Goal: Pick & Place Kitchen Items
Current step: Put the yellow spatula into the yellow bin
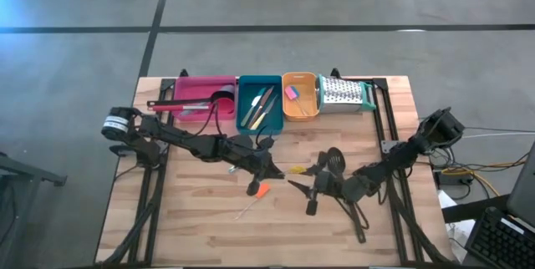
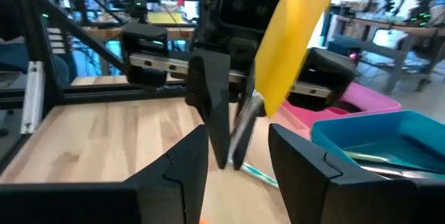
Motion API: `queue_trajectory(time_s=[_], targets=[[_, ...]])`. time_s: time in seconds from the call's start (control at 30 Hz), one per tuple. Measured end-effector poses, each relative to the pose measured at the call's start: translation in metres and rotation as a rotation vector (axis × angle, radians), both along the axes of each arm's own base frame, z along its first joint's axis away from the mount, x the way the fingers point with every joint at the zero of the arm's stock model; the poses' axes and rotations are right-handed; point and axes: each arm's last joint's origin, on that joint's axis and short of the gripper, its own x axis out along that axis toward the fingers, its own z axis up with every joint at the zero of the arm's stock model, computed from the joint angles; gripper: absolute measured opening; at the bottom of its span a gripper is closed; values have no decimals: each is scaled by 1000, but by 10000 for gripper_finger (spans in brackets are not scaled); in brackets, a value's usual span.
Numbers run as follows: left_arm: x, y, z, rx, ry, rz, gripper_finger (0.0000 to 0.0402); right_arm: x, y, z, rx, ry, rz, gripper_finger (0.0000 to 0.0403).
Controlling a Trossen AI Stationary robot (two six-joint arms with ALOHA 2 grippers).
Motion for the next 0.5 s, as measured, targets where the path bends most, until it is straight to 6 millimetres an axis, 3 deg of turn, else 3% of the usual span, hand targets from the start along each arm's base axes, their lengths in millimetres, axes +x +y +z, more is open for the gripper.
queue_trajectory(time_s=[0.5], targets=[[1,-2,3,17,-16,-10,16,13,-20,2,46,-25,21,129]])
